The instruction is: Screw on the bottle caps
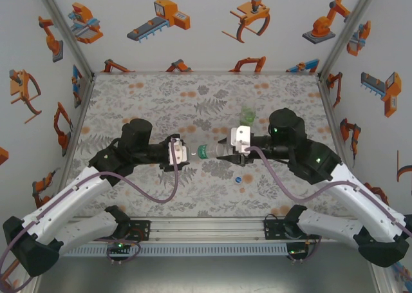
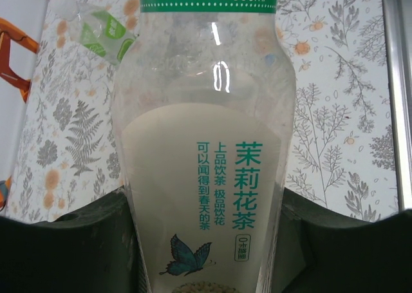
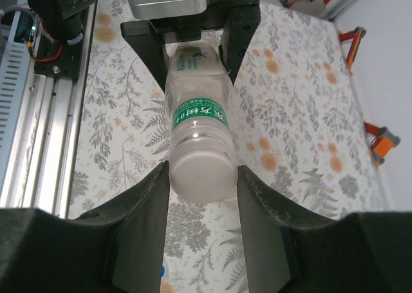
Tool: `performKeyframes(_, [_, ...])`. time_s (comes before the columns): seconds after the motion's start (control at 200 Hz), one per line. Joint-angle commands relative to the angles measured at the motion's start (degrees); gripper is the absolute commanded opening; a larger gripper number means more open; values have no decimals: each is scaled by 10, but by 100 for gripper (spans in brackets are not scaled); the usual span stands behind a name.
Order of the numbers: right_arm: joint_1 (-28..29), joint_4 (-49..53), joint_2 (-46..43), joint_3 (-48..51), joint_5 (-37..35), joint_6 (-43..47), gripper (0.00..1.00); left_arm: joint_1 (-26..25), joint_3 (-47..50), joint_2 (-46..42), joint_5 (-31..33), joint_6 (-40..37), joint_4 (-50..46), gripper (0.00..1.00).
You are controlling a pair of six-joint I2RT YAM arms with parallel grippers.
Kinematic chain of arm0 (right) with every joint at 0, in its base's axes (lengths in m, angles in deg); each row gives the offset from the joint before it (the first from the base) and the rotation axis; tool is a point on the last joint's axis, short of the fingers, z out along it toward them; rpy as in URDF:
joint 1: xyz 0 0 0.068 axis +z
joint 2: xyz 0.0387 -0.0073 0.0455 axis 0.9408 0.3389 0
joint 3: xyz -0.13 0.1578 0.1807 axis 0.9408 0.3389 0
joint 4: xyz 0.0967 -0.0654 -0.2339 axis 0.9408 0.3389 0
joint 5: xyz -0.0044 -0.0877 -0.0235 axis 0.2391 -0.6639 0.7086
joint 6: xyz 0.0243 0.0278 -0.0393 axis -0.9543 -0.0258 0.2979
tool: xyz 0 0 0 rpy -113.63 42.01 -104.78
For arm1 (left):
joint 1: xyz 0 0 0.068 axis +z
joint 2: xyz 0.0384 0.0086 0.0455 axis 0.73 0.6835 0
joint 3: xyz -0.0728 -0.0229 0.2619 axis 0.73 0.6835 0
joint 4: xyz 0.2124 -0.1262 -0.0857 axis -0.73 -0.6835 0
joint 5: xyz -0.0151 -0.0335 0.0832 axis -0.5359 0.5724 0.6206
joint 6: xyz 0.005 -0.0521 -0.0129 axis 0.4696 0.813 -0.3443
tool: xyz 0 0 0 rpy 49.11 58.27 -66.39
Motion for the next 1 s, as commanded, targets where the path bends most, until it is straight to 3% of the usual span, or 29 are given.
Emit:
performKeyframes(0.0, [2,-1,-16,7,22,64,0,-1,-22,-1,-55,-15,-12,0])
performKeyframes(0.476, [4,5,-5,11,55,88,0,-1,-28,6,-58,-9,-18,0])
performKeyframes(0.996, [11,-10,4,17,3,56,0,-1,-31,4,-32,3,-13,0])
